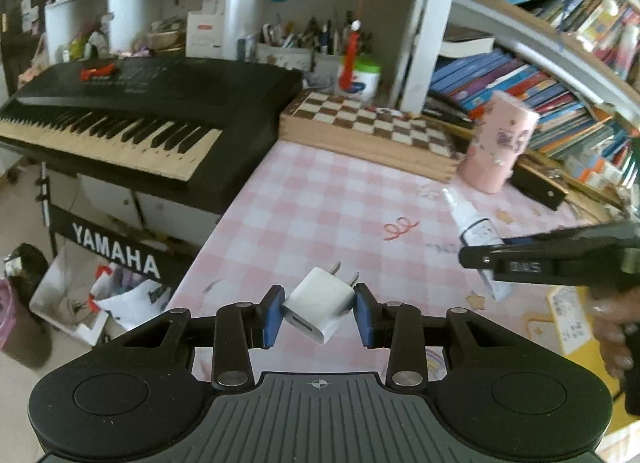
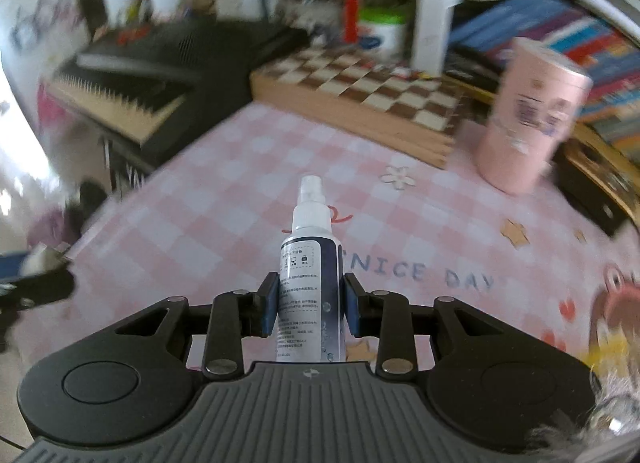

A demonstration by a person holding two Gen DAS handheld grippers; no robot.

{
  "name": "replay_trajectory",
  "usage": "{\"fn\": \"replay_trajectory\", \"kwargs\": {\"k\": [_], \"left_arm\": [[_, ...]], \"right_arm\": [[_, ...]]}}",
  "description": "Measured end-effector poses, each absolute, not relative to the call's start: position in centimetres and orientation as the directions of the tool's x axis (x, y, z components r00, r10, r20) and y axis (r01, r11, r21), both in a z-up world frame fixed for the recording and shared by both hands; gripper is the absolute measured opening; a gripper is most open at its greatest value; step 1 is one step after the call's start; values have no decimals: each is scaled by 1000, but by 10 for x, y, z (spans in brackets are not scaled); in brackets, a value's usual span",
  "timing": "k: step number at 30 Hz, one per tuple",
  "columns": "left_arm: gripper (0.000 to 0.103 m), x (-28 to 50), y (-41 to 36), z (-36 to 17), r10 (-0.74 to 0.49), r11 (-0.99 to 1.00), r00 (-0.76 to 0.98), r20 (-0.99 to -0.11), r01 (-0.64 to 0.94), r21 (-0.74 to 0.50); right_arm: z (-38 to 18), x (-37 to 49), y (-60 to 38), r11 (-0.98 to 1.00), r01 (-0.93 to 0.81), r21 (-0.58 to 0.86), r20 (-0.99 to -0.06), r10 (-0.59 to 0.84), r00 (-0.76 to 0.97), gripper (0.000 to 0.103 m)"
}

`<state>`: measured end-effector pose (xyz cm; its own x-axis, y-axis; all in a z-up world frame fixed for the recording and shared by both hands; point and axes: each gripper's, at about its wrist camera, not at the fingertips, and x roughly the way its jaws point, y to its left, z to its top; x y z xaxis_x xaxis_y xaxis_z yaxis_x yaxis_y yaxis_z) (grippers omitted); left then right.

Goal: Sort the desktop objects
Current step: 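Carry the white plug and spray bottle with both tools over the yellow box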

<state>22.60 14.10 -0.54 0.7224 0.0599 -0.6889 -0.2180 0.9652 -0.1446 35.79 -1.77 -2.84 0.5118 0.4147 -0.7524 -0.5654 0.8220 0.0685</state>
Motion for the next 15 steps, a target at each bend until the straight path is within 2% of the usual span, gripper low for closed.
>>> {"fn": "replay_trajectory", "kwargs": {"k": [7,13,15], "left_arm": [[35,210,137,13,-41,975,752,-658,-112,-189],[35,187,125,21,-112,985,759,-641,0,-172],[35,177,123,21,-135,985,758,-638,31,-172]], "right_arm": [[1,298,-44,856,-496,148,-730,433,529,30],[3,250,-49,870,-468,156,-717,426,552,30],[-1,237,-52,875,-441,198,-726,433,533,30]]}}
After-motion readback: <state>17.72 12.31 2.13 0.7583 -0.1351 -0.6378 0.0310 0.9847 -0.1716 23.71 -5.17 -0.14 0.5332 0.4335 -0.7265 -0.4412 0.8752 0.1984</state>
